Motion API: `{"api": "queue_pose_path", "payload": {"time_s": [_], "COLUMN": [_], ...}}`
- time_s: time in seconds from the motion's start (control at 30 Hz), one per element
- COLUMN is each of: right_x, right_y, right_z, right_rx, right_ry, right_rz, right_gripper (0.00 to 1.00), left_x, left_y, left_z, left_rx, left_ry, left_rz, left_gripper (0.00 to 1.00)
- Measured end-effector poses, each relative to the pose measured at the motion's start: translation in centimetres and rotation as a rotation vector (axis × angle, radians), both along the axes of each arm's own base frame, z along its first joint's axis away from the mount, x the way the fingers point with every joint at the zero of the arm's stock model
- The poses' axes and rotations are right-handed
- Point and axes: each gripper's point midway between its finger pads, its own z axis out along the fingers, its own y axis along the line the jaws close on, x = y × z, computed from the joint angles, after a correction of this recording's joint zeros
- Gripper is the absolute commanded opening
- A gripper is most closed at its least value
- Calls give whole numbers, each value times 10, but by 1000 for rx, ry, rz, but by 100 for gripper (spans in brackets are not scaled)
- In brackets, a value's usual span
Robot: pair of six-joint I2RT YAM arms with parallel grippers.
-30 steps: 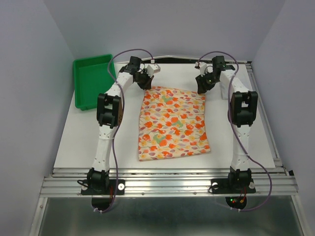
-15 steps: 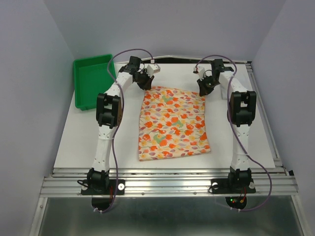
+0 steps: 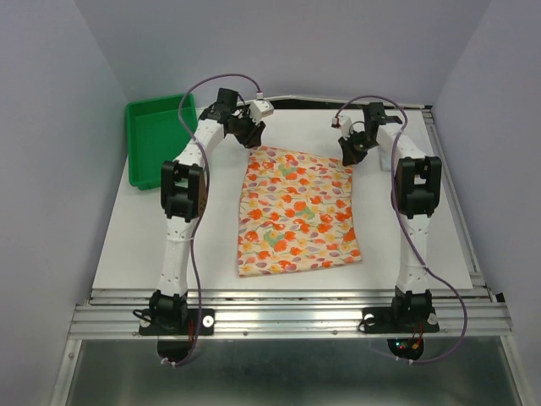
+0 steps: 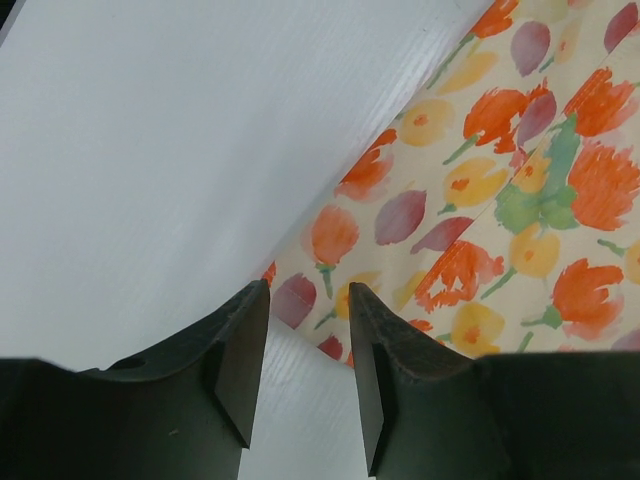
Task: Fold and stack the skirts
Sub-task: Fold the skirt
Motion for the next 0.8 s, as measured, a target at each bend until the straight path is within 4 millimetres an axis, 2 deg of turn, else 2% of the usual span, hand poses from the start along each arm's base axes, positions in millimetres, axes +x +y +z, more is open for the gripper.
{"api": "queue_pose_path", "payload": {"time_s": [0.17,0.27,0.37,0.47,0.57,0.63,0.7,0.8], "right_x": [0,-1,-2,-4,-4,-4,-4,-4], "right_y": [0,2,4,6,7,8,8,8], "right_z": [0,1,1,1,1,0,0,0], "right_rx": [-3,-7,-19,-28,-35,-39,-41,-42], "right_ry": [-4,-13,-24,-30,-33,-35,-36,-36], "right_rz": [8,24,40,52,58,61,62,61], "right_gripper": [1,1,1,1,1,1,1,1], "left_x": [6,11,13,7,0,0,-1,-3], "left_y": [-1,-1,2,4,4,4,4,3], "left_z": [6,2,-14,-37,-55,-57,-57,-58], "left_rx": [2,9,37,71,93,97,101,110], "left_ry": [-28,-39,-24,20,58,56,57,54], "left_rz": [-10,-13,-8,-18,-27,-38,-43,-56], "left_gripper": [55,56,54,50,43,39,31,13]}}
